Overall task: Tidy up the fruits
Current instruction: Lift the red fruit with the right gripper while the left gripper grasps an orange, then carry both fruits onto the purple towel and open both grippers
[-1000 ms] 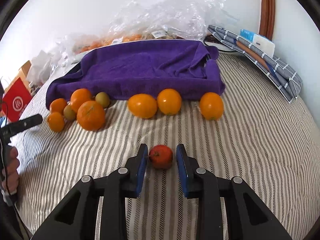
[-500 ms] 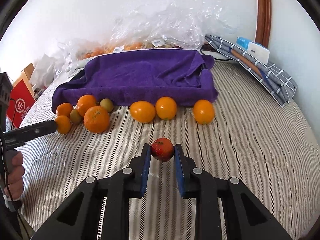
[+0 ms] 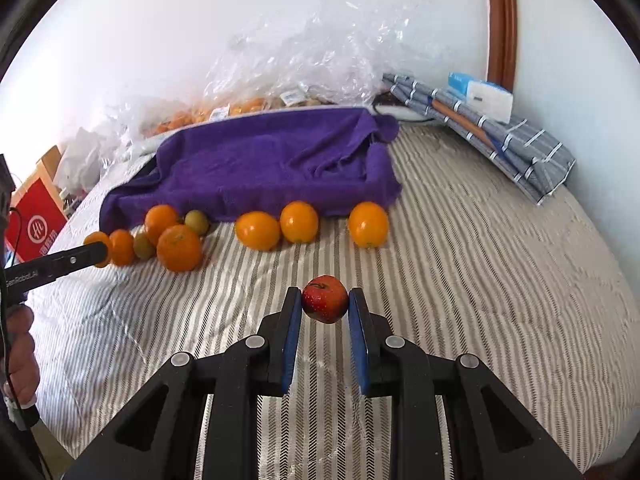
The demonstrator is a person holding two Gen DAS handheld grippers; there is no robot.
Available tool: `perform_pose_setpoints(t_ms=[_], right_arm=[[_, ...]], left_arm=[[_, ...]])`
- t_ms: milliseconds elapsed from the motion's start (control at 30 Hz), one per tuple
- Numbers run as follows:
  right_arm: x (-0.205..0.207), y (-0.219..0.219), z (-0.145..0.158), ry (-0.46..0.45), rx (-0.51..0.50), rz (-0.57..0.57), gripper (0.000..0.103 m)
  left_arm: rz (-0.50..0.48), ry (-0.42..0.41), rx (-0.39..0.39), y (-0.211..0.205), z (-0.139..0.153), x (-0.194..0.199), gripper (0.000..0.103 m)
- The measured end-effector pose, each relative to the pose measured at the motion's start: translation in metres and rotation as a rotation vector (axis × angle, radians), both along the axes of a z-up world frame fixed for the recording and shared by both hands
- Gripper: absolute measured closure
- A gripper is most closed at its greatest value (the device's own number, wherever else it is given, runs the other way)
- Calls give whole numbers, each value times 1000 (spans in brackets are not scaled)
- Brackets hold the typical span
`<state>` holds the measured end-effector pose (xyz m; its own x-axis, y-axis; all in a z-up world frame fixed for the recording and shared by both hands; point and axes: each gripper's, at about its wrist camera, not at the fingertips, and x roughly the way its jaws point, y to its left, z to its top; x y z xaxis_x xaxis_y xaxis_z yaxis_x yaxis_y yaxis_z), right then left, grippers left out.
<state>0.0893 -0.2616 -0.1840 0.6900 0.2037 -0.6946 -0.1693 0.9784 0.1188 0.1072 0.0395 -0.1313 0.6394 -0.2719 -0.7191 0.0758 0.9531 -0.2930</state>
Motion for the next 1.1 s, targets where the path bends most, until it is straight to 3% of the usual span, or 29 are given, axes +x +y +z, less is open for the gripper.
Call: perform_pose_setpoints(t_ms=[367,700,1100], right_arm=[[13,2,53,-46,19,-29,79],[59,15,93,-97,25,-51,79],[131,25,87,-85,33,-80,79]], left_arm=[[50,-56,-2,13,55,8,71],[55,-101,38,19,92,61,71],[46,-83,48,23,85,133,71]])
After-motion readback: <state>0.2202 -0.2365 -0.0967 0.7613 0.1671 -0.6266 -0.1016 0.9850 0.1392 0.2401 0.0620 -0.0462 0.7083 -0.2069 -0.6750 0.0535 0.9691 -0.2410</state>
